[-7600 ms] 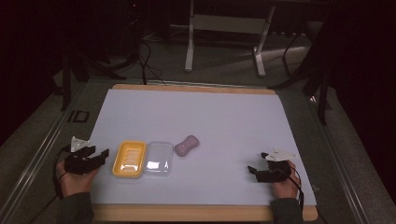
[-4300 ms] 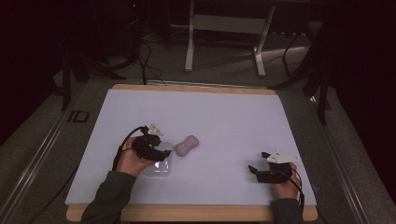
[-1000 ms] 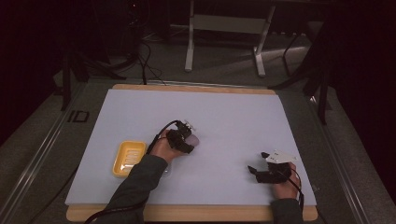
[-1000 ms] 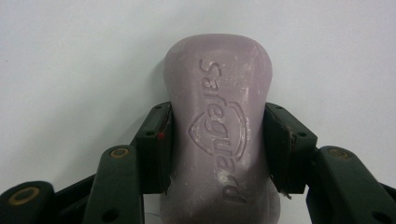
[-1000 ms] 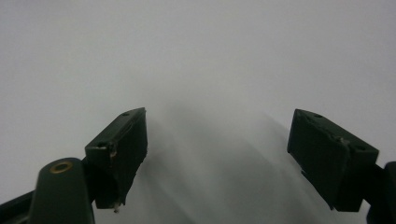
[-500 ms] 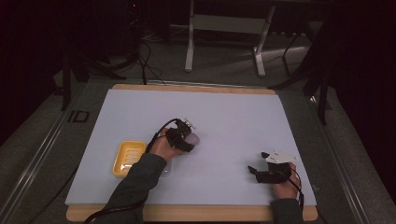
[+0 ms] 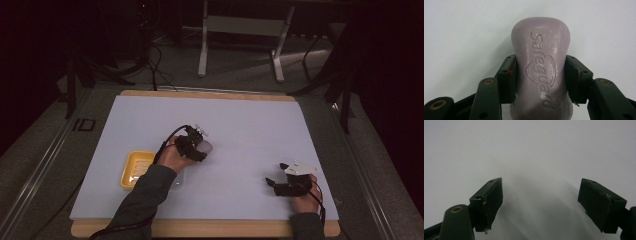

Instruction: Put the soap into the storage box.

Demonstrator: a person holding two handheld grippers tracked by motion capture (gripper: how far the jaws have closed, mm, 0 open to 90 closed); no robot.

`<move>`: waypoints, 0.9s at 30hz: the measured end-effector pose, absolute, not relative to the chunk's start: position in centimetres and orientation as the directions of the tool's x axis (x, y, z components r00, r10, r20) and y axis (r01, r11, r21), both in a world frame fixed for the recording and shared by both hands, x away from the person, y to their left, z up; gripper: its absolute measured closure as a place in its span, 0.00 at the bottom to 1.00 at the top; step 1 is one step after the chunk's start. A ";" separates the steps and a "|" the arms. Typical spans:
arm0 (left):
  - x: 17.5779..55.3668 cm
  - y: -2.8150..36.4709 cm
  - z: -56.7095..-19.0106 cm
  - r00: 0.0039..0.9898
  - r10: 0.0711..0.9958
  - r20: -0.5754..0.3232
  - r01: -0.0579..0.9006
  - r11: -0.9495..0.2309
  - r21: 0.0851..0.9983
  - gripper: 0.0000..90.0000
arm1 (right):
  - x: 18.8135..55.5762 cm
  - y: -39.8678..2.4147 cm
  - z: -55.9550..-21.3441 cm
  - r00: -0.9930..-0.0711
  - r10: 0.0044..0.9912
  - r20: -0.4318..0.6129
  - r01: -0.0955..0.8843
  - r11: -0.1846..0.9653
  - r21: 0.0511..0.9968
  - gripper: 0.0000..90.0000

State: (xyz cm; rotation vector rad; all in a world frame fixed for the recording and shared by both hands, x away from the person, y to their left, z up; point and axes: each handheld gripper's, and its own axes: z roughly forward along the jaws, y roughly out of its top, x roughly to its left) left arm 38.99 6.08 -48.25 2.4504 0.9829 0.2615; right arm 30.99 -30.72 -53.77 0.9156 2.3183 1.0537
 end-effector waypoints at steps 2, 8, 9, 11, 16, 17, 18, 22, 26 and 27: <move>38.8 6.1 -48.0 0.722 0.692 0.005 0.597 -0.627 0.500 0.55 | 31.0 -30.7 -53.8 -0.688 0.717 -0.110 0.388 0.492 0.779 0.22; 38.3 6.4 -47.4 0.718 0.696 0.012 0.594 -0.623 0.509 0.55 | 31.0 -30.7 -53.8 -0.688 0.717 -0.109 0.388 0.491 0.780 0.22; 38.3 6.5 -47.3 0.718 0.695 0.013 0.594 -0.623 0.509 0.55 | 31.0 -30.7 -53.8 -0.688 0.718 -0.109 0.389 0.491 0.780 0.22; 38.1 6.7 -47.1 0.717 0.697 0.016 0.594 -0.623 0.509 0.55 | 31.0 -30.7 -53.8 -0.688 0.718 -0.108 0.389 0.490 0.780 0.22; 37.9 7.3 -46.8 0.707 0.707 0.029 0.600 -0.621 0.504 0.55 | 31.0 -30.7 -53.8 -0.688 0.718 -0.109 0.388 0.490 0.780 0.22; 37.8 7.4 -46.7 0.702 0.712 0.025 0.605 -0.614 0.507 0.55 | 31.0 -30.7 -53.8 -0.688 0.718 -0.109 0.388 0.490 0.780 0.22; 37.8 7.6 -46.7 0.703 0.711 0.026 0.604 -0.615 0.508 0.55 | 31.0 -30.7 -53.8 -0.688 0.718 -0.108 0.388 0.490 0.781 0.22; 37.6 8.3 -46.5 0.695 0.718 0.027 0.608 -0.608 0.511 0.55 | 31.0 -30.7 -53.8 -0.687 0.718 -0.108 0.389 0.489 0.781 0.22; 37.4 8.9 -46.5 0.689 0.724 0.028 0.612 -0.602 0.513 0.55 | 31.0 -30.7 -53.8 -0.687 0.719 -0.108 0.389 0.489 0.781 0.22; 37.4 9.0 -46.4 0.688 0.726 0.026 0.613 -0.599 0.515 0.55 | 31.0 -30.7 -53.8 -0.687 0.718 -0.109 0.388 0.489 0.781 0.22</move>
